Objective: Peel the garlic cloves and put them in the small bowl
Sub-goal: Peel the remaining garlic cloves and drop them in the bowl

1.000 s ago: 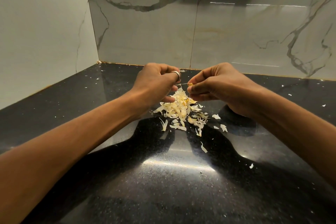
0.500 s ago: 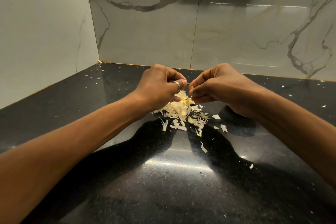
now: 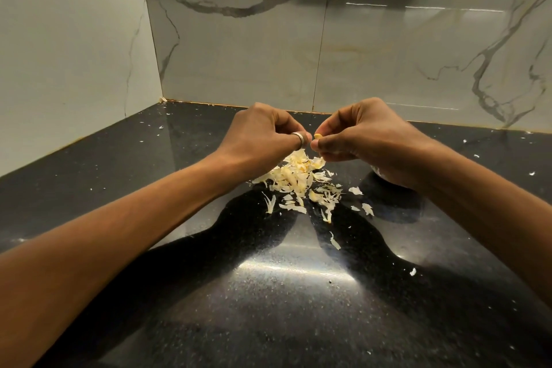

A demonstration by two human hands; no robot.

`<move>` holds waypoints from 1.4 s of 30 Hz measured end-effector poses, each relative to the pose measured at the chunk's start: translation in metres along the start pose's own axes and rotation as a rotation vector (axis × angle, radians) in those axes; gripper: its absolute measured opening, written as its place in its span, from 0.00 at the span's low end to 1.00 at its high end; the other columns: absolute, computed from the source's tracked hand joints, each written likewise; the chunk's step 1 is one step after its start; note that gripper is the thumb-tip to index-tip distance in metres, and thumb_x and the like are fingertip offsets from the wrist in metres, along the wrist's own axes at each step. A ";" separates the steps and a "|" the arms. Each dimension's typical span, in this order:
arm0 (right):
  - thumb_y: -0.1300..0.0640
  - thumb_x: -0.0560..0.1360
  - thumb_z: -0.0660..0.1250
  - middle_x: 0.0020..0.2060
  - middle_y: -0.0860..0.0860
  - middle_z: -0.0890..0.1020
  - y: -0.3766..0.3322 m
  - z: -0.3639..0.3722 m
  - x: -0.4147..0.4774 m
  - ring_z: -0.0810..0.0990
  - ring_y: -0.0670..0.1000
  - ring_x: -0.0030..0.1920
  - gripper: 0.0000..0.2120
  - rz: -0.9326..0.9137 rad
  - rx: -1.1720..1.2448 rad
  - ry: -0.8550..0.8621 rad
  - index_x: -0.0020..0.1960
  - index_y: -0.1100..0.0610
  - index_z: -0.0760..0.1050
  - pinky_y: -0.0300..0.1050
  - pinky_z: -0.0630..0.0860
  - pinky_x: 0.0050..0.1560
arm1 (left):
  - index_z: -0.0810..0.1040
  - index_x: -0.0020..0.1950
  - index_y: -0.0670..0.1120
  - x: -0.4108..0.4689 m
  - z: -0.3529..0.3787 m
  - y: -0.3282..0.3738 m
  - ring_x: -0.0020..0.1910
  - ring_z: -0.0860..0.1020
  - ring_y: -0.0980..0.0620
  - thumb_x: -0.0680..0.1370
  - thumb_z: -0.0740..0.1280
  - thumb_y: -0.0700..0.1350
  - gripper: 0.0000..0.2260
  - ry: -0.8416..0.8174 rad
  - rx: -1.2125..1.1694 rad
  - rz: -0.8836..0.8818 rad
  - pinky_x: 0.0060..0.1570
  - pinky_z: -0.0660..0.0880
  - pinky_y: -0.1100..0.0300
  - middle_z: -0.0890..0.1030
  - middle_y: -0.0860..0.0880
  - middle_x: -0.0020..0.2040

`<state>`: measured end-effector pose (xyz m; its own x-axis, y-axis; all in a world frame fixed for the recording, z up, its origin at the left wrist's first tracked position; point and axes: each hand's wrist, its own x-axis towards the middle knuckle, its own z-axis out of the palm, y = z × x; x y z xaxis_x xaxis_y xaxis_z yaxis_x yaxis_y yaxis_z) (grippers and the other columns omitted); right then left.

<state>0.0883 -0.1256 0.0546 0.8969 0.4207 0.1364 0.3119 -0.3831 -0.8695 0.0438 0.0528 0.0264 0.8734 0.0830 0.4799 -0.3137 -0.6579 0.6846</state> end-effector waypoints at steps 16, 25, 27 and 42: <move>0.59 0.71 0.78 0.37 0.54 0.87 0.002 0.007 -0.002 0.87 0.50 0.38 0.07 -0.256 -0.263 0.064 0.46 0.61 0.85 0.51 0.85 0.46 | 0.86 0.49 0.44 -0.004 0.003 0.003 0.30 0.83 0.54 0.79 0.71 0.42 0.04 -0.002 0.016 0.075 0.31 0.80 0.63 0.83 0.48 0.37; 0.60 0.71 0.78 0.36 0.54 0.87 0.003 0.011 -0.003 0.87 0.49 0.36 0.06 -0.253 -0.249 0.082 0.44 0.62 0.85 0.50 0.85 0.45 | 0.86 0.46 0.44 -0.009 0.008 0.003 0.28 0.82 0.58 0.78 0.71 0.41 0.04 0.095 0.145 0.195 0.34 0.81 0.58 0.83 0.49 0.34; 0.61 0.71 0.78 0.37 0.55 0.87 0.003 0.011 -0.004 0.87 0.50 0.37 0.05 -0.234 -0.227 0.071 0.44 0.62 0.84 0.50 0.85 0.45 | 0.86 0.46 0.43 -0.009 0.008 0.003 0.29 0.82 0.58 0.77 0.71 0.42 0.05 0.108 0.155 0.197 0.35 0.81 0.57 0.84 0.49 0.33; 0.67 0.72 0.74 0.45 0.61 0.86 -0.004 0.007 -0.006 0.87 0.58 0.46 0.07 -0.079 0.123 -0.021 0.50 0.66 0.82 0.46 0.85 0.47 | 0.81 0.45 0.42 -0.006 0.002 0.007 0.40 0.79 0.52 0.80 0.68 0.41 0.06 -0.032 -0.339 -0.189 0.36 0.81 0.57 0.81 0.42 0.43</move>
<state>0.0795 -0.1206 0.0536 0.8641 0.4629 0.1975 0.3390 -0.2455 -0.9082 0.0367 0.0463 0.0274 0.9370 0.1528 0.3141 -0.2466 -0.3476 0.9046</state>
